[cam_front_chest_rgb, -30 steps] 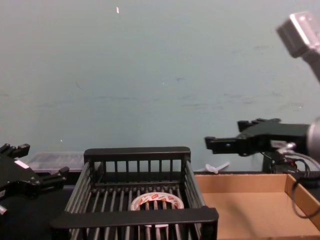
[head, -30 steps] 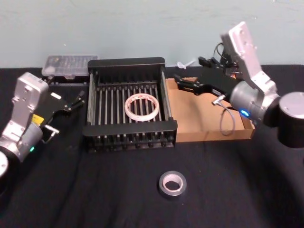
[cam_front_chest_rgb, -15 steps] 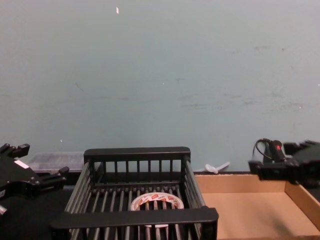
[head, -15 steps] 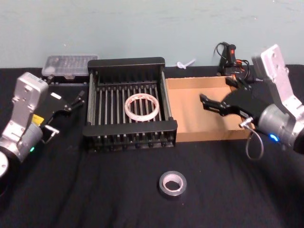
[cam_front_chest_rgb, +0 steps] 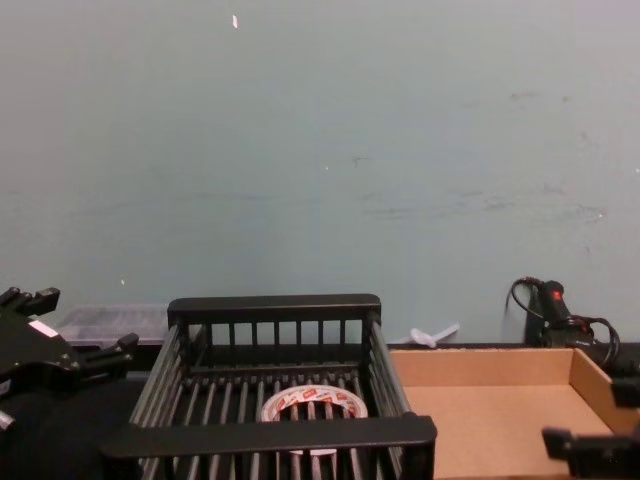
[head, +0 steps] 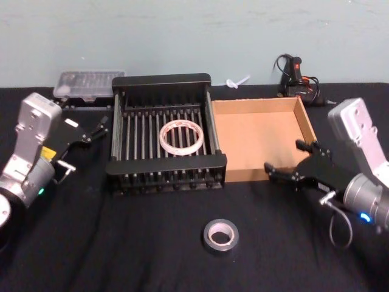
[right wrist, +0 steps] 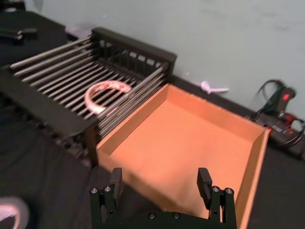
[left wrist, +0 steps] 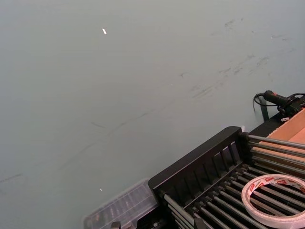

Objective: Pick up the white tape and place it into the black box , Pick up the silver tape and place it into the brown box.

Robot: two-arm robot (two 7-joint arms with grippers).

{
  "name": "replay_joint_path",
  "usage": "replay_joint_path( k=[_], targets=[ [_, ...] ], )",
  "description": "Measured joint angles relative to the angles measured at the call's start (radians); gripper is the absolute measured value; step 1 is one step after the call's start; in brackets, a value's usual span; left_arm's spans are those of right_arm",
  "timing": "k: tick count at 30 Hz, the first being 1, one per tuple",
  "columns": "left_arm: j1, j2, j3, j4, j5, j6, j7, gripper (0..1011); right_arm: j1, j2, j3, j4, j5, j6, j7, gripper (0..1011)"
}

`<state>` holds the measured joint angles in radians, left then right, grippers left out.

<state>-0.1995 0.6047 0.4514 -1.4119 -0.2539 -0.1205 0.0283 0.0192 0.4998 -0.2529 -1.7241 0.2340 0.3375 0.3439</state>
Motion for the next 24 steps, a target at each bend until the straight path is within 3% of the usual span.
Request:
replay_joint_path(
  k=[10, 24],
  targets=[
    [0.0, 0.0, 0.0, 0.0, 0.0, 0.0, 0.0, 1001, -0.025, 0.013, -0.042, -0.016, 0.0, 0.03, 0.029, 1003],
    [0.0, 0.0, 0.0, 0.0, 0.0, 0.0, 0.0, 1001, 0.005, 0.01, -0.134, -0.009, -0.01, 0.058, 0.076, 1002]
  ],
)
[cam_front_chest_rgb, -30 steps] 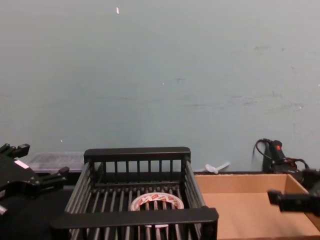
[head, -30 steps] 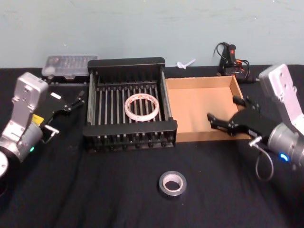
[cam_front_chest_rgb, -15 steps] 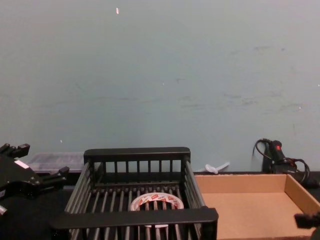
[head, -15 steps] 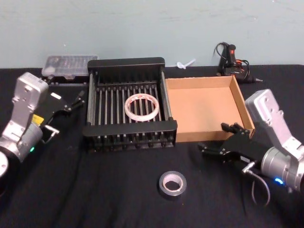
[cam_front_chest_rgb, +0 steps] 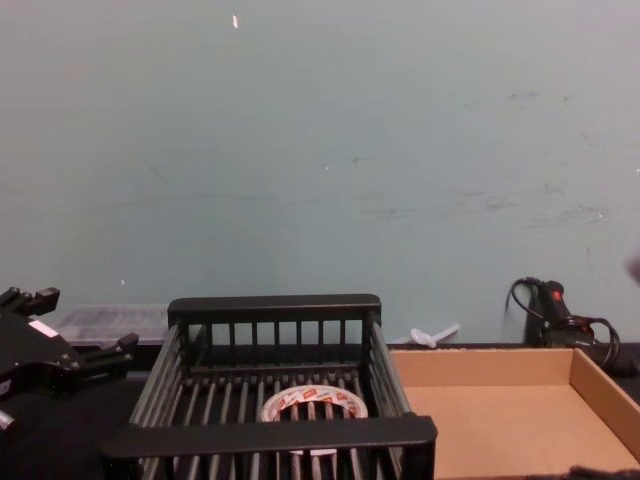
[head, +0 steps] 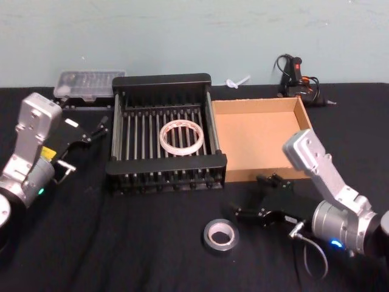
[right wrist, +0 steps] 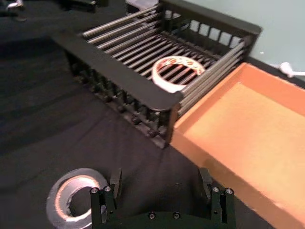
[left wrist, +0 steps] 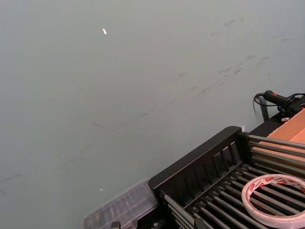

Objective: Pick up the white tape and place it into the black box , Pick up the silver tape and place it into the brown box.

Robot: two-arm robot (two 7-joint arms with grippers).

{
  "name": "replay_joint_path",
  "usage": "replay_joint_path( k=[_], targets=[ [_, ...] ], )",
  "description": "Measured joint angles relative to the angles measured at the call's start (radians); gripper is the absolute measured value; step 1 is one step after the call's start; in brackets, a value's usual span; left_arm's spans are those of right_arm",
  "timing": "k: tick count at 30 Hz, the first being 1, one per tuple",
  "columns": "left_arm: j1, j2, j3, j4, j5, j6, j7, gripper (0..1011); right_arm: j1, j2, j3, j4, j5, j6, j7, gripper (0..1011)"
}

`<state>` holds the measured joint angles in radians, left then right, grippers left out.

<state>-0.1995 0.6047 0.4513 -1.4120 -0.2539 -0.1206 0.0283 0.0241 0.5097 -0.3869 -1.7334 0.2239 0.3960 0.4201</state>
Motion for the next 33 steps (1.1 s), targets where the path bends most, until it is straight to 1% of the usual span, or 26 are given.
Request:
replay_joint_path(
  k=[5, 21, 33],
  targets=[
    [0.0, 0.0, 0.0, 0.0, 0.0, 0.0, 0.0, 1002, 0.005, 0.004, -0.026, -0.002, -0.002, 0.013, 0.013, 1003],
    [0.0, 0.0, 0.0, 0.0, 0.0, 0.0, 0.0, 1001, 0.03, 0.017, -0.08, -0.006, -0.007, 0.037, 0.037, 1003],
    [0.0, 0.0, 0.0, 0.0, 0.0, 0.0, 0.0, 1001, 0.041, 0.02, -0.098, 0.004, -0.018, 0.056, 0.037, 1003]
  ],
)
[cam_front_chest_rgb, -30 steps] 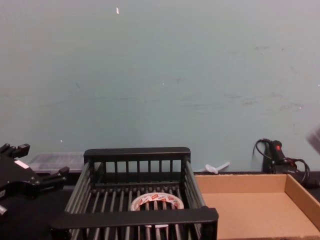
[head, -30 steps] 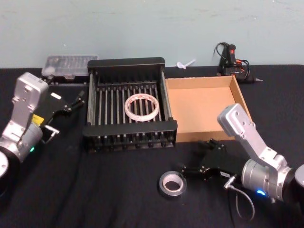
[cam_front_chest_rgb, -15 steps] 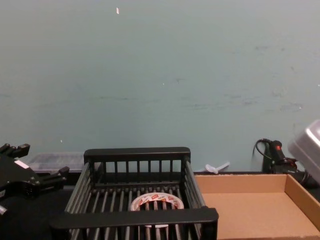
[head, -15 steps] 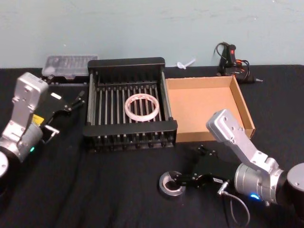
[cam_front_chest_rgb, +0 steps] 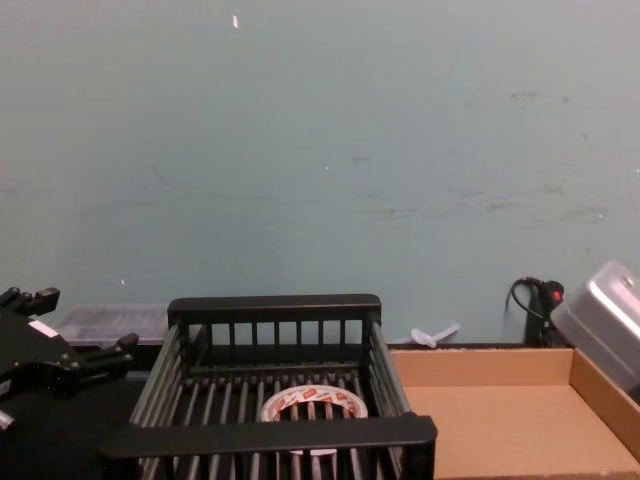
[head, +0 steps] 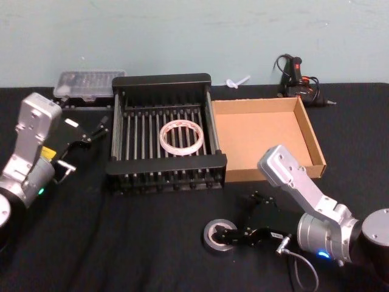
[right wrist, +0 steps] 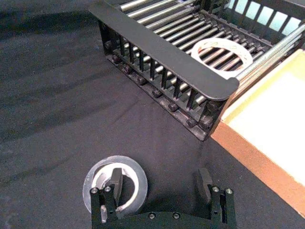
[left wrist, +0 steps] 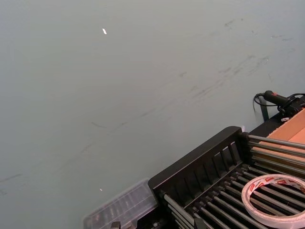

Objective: Pick up the white tape and place it into the black box , Pick up the silver tape and place it into the brown box.

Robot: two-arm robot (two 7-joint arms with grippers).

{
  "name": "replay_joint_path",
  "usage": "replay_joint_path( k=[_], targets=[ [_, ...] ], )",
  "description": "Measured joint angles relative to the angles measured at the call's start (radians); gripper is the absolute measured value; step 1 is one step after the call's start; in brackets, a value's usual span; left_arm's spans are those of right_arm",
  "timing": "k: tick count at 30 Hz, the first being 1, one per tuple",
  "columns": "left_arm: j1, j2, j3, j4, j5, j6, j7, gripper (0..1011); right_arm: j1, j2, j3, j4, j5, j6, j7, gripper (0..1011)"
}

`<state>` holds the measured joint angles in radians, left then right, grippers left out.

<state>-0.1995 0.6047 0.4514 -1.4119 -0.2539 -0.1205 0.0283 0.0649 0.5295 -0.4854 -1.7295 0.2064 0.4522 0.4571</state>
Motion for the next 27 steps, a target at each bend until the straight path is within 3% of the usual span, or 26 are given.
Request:
replay_joint_path(
  k=[27],
  targets=[
    [0.0, 0.0, 0.0, 0.0, 0.0, 0.0, 0.0, 1001, 0.02, -0.01, -0.018, 0.018, -0.013, 0.022, 0.006, 1003]
  ],
)
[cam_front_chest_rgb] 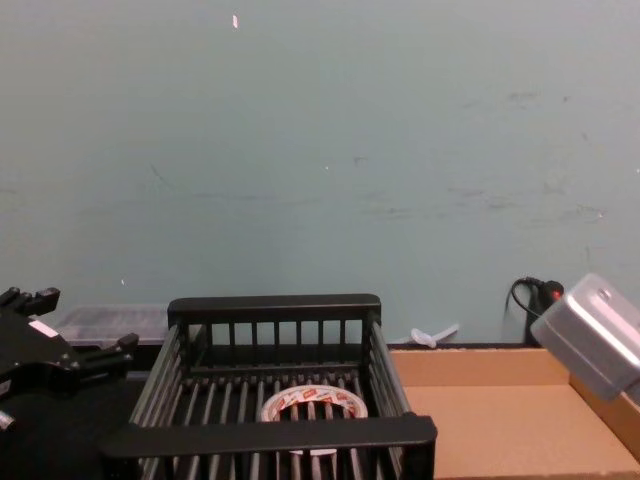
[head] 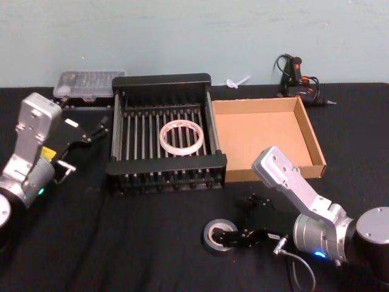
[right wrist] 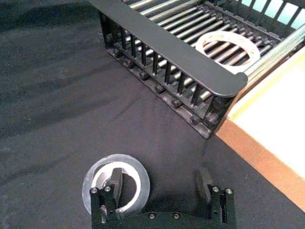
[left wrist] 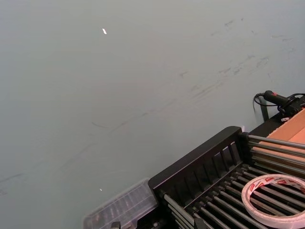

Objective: Pick up the white tape and place it into the black box , Pick up the silver tape and place it into the brown box.

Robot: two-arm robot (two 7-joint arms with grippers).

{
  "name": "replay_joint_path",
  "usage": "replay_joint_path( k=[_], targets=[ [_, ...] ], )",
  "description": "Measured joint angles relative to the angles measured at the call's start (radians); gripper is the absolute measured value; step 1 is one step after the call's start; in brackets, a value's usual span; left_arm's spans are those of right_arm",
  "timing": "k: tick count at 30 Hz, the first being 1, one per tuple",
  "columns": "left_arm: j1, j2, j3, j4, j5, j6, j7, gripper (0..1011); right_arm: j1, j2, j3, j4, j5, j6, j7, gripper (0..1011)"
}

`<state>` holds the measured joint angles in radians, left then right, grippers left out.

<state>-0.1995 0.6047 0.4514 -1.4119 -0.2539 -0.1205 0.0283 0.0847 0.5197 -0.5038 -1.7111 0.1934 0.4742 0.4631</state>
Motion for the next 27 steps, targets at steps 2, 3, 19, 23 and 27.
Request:
replay_joint_path(
  k=[2, 3, 19, 23, 27],
  targets=[
    [0.0, 0.0, 0.0, 0.0, 0.0, 0.0, 0.0, 1001, 0.0, 0.0, 0.0, 0.0, 0.0, 0.0, 0.0, 1003],
    [0.0, 0.0, 0.0, 0.0, 0.0, 0.0, 0.0, 1001, 0.0, 0.0, 0.0, 0.0, 0.0, 0.0, 0.0, 1002],
    [0.0, 0.0, 0.0, 0.0, 0.0, 0.0, 0.0, 1001, -0.001, 0.0, 0.001, -0.001, 0.002, -0.001, 0.0, 579],
    [0.0, 0.0, 0.0, 0.0, 0.0, 0.0, 0.0, 1001, -0.001, 0.0, 0.001, -0.001, 0.002, -0.002, 0.0, 504],
    [0.0, 0.0, 0.0, 0.0, 0.0, 0.0, 0.0, 1001, -0.001, 0.0, 0.001, -0.001, 0.002, -0.002, 0.0, 359]
  ],
)
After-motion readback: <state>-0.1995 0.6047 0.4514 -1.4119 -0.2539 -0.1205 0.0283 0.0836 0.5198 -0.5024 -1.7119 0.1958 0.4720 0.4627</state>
